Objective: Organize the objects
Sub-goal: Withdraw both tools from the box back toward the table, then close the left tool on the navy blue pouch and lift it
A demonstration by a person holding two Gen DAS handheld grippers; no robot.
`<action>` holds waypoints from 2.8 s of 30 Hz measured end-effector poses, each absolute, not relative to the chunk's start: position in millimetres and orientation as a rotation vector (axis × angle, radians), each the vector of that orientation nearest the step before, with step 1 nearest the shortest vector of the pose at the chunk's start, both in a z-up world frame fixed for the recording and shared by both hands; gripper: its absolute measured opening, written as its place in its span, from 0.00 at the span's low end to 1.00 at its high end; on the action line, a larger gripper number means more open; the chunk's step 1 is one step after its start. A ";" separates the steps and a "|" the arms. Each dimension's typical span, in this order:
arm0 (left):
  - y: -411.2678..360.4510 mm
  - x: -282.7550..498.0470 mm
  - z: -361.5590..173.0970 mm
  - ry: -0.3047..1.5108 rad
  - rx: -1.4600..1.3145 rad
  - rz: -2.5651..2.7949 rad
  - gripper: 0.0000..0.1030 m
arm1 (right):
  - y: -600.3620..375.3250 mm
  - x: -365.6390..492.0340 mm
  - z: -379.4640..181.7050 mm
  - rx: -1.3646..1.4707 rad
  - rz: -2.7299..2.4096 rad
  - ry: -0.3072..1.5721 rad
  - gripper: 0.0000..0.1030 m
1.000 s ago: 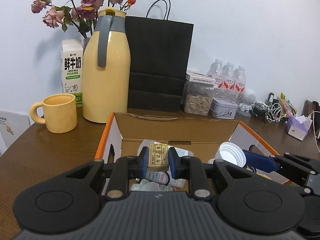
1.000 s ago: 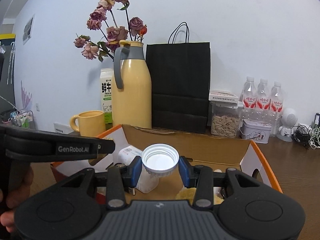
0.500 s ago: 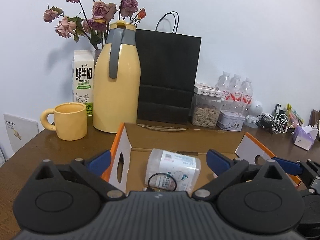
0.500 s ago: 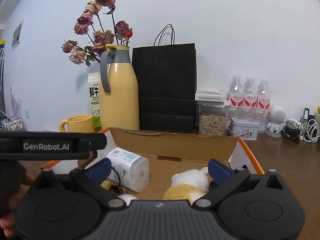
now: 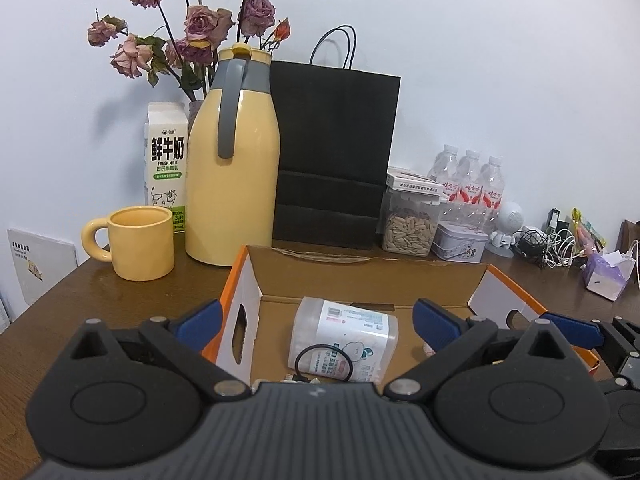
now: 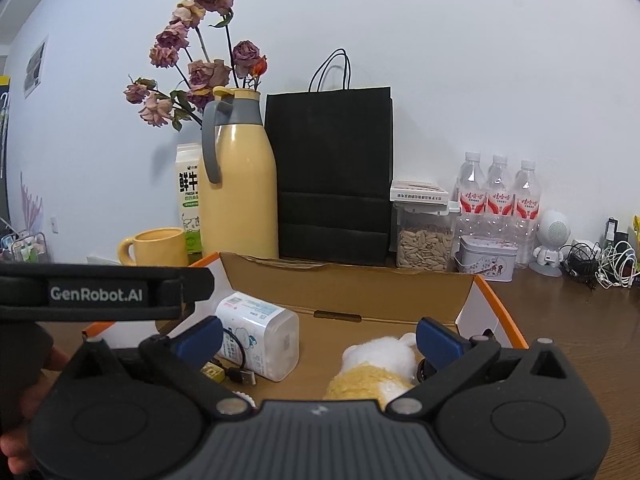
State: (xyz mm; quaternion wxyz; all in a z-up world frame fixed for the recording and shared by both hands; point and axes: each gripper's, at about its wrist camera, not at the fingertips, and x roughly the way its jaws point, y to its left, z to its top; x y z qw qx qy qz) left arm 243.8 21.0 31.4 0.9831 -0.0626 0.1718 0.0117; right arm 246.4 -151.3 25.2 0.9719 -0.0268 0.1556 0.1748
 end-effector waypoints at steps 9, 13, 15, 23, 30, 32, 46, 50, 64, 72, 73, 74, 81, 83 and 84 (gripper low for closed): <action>20.3 220.8 41.0 0.339 -0.130 0.009 1.00 | -158.0 226.6 38.7 -0.063 0.348 0.283 1.00; 21.6 206.2 45.6 0.341 -0.126 0.005 1.00 | -162.7 212.4 44.3 -0.068 0.352 0.282 1.00; 21.4 198.5 46.9 0.348 -0.121 0.009 1.00 | -165.3 204.3 46.1 -0.069 0.350 0.284 1.00; 25.3 162.1 52.0 0.363 -0.109 0.018 1.00 | -178.4 167.6 50.7 -0.070 0.334 0.296 1.00; 29.0 135.4 48.6 0.406 -0.088 0.033 1.00 | -192.4 137.2 42.3 -0.059 0.327 0.329 1.00; 29.4 130.5 45.2 0.427 -0.080 0.035 1.00 | -197.0 129.3 37.7 -0.055 0.326 0.343 1.00; 24.3 111.3 5.0 0.571 0.019 -0.050 1.00 | -226.0 109.8 10.9 -0.030 0.295 0.422 1.00; 17.6 111.0 -1.3 0.593 0.041 -0.109 1.00 | -229.7 109.8 4.8 -0.022 0.290 0.439 1.00; -14.8 129.6 -28.8 0.645 0.146 -0.222 1.00 | -233.5 115.3 6.3 -0.045 0.313 0.443 1.00; -12.8 125.7 -27.6 0.634 0.082 -0.243 0.72 | -240.1 121.8 3.9 -0.077 0.336 0.446 1.00; -13.2 123.5 -26.7 0.628 0.078 -0.240 0.70 | -241.3 122.3 3.4 -0.077 0.337 0.446 1.00; -14.1 121.4 -25.9 0.623 0.076 -0.234 0.67 | -242.3 123.1 3.1 -0.077 0.339 0.447 1.00; -19.1 108.6 -22.1 0.602 0.053 -0.208 0.62 | -250.7 124.8 -2.9 -0.056 0.357 0.450 1.00; -19.0 102.9 -19.8 0.597 0.039 -0.183 0.62 | -253.0 124.5 -5.0 -0.050 0.355 0.452 1.00; -18.8 100.1 -18.4 0.596 0.033 -0.168 0.62 | -254.7 124.7 -5.8 -0.046 0.353 0.453 1.00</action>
